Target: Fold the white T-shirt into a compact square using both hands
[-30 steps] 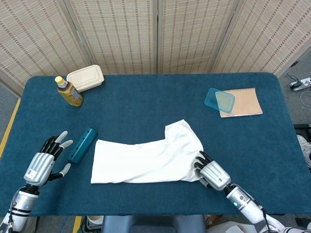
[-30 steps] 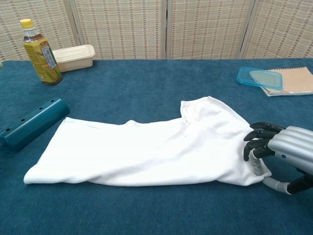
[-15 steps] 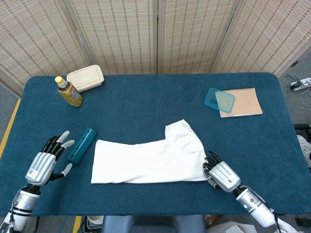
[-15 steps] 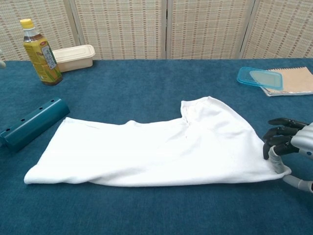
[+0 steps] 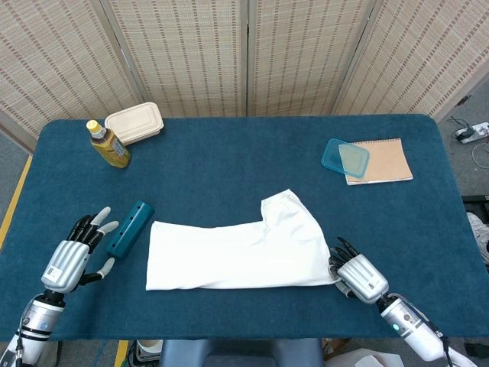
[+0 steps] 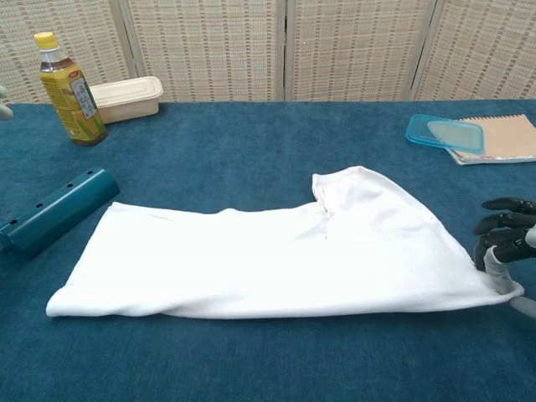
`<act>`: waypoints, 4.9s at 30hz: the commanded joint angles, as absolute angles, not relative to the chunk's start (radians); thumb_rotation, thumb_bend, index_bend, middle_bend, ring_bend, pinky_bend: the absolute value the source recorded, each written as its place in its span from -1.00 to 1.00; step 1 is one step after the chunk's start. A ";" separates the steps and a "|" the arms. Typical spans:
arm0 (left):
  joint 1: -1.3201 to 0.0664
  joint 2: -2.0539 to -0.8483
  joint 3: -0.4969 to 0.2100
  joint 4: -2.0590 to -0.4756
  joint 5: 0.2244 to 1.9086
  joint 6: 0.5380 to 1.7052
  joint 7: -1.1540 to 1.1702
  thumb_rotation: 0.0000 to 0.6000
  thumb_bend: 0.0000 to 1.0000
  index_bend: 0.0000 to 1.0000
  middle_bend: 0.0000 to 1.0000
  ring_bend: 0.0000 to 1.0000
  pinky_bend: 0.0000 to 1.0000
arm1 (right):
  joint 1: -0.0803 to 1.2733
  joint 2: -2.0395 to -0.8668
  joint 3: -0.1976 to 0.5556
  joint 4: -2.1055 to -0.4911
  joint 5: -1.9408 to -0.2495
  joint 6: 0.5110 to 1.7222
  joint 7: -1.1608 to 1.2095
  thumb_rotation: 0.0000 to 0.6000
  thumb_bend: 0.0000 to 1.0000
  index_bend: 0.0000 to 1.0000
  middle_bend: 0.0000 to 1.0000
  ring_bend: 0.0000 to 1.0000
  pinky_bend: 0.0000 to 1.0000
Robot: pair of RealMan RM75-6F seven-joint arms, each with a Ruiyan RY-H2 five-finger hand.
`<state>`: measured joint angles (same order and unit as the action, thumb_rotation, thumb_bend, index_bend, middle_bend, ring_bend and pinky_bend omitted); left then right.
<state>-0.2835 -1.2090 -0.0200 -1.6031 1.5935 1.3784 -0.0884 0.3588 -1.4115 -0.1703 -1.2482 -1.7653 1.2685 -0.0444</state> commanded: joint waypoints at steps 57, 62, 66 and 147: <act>-0.597 -1.577 0.083 -0.716 1.953 1.388 -0.141 1.00 -0.59 -0.48 -1.00 -1.00 -1.00 | 0.278 -1.124 0.017 -1.623 -1.694 1.487 -0.147 1.00 -0.86 -1.00 -0.73 -0.97 -1.00; -0.596 -1.638 0.099 -0.621 1.947 1.424 -0.175 1.00 -0.61 -0.48 -0.99 -1.00 -1.00 | 0.270 -1.126 0.021 -1.620 -1.692 1.490 -0.142 1.00 -0.86 -1.00 -0.73 -0.97 -1.00; -0.599 -1.675 0.114 -0.563 1.938 1.426 -0.188 1.00 -0.61 -0.48 -0.99 -1.00 -1.00 | 0.267 -1.129 0.024 -1.617 -1.694 1.492 -0.138 1.00 -0.86 -1.00 -0.73 -0.97 -1.00; -0.817 -1.503 -0.021 -1.382 1.682 1.126 0.144 1.00 0.44 0.49 -0.56 -0.93 -1.00 | 0.187 -1.156 0.083 -1.498 -1.701 1.633 -0.006 1.00 -0.86 -0.88 -0.66 -0.92 -1.00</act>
<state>-0.7822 -1.5444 0.0351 -1.2886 1.7295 1.1808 0.0613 0.1885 -1.1557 0.0807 -1.5007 -1.7022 1.6289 -0.0087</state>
